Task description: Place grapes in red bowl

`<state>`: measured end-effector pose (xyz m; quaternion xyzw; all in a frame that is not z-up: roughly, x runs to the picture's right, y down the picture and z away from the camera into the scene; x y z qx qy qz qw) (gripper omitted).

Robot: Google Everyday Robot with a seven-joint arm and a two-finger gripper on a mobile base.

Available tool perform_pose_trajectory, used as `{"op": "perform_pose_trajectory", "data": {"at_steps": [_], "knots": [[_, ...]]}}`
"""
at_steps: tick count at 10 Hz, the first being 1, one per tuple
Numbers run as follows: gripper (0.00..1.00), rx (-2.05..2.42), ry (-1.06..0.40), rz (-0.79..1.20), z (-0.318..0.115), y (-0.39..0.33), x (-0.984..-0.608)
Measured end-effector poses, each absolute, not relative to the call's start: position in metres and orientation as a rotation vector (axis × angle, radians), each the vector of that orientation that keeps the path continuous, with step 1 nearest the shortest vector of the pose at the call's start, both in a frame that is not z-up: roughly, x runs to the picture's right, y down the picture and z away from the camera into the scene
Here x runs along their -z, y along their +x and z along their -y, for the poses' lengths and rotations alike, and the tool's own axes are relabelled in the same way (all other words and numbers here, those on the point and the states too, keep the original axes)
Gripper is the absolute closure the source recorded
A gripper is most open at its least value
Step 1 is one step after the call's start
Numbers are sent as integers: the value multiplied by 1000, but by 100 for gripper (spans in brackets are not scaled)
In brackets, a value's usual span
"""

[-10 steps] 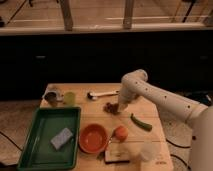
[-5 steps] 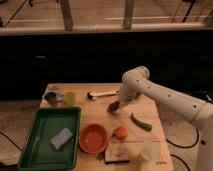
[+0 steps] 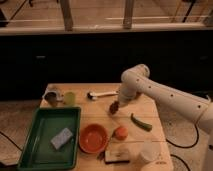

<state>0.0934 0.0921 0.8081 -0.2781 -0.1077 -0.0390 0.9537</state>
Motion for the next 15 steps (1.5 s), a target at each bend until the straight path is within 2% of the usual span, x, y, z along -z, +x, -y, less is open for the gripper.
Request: {"op": "perform_pose_trajectory", "data": {"at_steps": [15], "knots": [[98,252,-575,271,-134,52,-740]]}}
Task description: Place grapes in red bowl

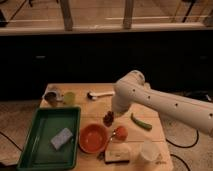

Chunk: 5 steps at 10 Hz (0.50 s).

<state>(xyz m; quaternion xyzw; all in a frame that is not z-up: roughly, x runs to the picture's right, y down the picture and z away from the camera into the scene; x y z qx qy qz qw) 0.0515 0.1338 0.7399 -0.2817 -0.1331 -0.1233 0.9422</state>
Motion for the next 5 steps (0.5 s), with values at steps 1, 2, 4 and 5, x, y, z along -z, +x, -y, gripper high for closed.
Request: {"op": "perform_pose_trajectory", "data": {"at_steps": [1,2,4,5], "knots": [[98,262,-576,275,-135,50,-738],[98,287,-579,284,-140,47,-735],[98,321,-584,298,-148,40,-729],[98,339,-585,305,-153,36,-724]]}}
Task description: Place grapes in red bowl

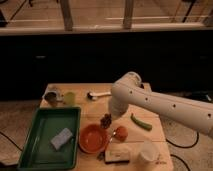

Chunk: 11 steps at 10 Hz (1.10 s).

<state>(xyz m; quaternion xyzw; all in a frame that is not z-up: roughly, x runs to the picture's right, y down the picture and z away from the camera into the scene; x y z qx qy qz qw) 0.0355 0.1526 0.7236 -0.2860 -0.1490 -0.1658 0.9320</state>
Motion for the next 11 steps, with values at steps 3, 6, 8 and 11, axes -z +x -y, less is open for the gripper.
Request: {"op": "perform_pose_trajectory", "data": {"at_steps": [3,6,8,11], "knots": [[98,385,-585,324,-157,27,-718],[98,424,-581,343,-161,21,-713],[98,458,-580,363,-169,12,-708],[98,493,-578,385,-176,4,-703]]}}
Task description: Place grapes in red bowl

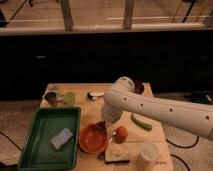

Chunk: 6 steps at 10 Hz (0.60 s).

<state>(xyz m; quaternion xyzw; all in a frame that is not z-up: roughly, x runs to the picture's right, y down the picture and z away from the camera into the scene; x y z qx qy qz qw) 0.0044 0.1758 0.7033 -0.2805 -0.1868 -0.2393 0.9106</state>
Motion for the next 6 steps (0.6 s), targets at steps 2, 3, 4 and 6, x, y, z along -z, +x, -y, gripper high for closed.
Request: {"op": "perform_pose_trajectory", "data": {"at_steps": [2,3,4,6], "knots": [[98,521,-576,402,-180,0,-700],[98,534,-574,409,-181,-2,-698],[98,542,-574,415,-183,-4,-698],[93,556,-576,428,-187,-8,-697]]}}
